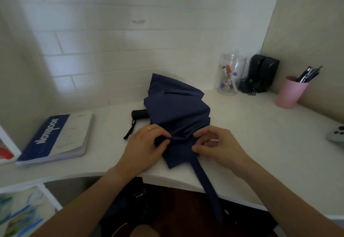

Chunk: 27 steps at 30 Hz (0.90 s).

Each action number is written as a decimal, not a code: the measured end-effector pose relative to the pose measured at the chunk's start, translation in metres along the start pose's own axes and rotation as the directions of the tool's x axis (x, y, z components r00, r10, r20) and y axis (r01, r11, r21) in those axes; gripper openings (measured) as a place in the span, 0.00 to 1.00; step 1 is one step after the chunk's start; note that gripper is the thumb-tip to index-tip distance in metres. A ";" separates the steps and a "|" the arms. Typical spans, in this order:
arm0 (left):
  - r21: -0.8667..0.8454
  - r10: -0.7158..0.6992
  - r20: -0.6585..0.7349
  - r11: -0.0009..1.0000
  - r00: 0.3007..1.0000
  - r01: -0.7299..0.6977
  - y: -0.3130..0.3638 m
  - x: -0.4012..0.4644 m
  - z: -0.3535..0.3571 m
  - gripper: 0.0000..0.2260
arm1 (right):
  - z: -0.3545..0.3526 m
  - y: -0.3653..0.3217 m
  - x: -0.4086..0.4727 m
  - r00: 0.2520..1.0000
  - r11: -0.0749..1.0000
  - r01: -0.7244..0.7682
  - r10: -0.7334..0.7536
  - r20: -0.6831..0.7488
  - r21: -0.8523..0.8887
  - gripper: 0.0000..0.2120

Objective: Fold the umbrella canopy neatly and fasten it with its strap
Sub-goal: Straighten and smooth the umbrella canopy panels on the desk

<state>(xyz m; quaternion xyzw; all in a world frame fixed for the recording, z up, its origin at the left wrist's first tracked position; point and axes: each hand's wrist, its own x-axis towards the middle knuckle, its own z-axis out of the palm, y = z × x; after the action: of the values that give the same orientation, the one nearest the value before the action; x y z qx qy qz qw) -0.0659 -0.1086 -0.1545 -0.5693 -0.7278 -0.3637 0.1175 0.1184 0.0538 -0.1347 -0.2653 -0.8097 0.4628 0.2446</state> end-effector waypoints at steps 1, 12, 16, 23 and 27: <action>-0.026 0.013 -0.014 1.000 1.000 -0.013 0.001 0.000 -0.004 0.07 | -0.003 -0.001 0.002 0.994 0.991 0.079 -0.086 -0.062 -0.109 0.13; -0.132 -0.382 -0.240 0.924 0.892 0.360 0.024 -0.018 -0.033 0.08 | -0.019 -0.005 0.024 0.858 0.794 0.468 -0.513 -0.017 -0.388 0.09; -0.471 -0.555 0.034 0.725 0.831 0.503 0.037 -0.012 -0.031 0.23 | -0.018 -0.007 0.021 0.876 0.846 0.449 -0.480 -0.047 -0.289 0.09; -0.589 -0.723 0.004 0.557 0.691 0.586 0.051 0.003 -0.024 0.21 | -0.018 -0.010 0.014 0.859 0.803 0.478 -0.512 0.000 -0.356 0.11; -0.532 -0.664 -0.045 0.648 0.746 0.545 0.049 -0.002 -0.021 0.11 | -0.013 -0.010 0.011 0.843 0.772 0.507 -0.537 0.032 -0.385 0.09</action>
<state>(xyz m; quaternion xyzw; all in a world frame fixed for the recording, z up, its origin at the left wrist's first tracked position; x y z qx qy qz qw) -0.0259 -0.1194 -0.1213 -0.2544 -0.7410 -0.6172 -0.0729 0.1164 0.0651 -0.1177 -0.0904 -0.9145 0.2008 0.3394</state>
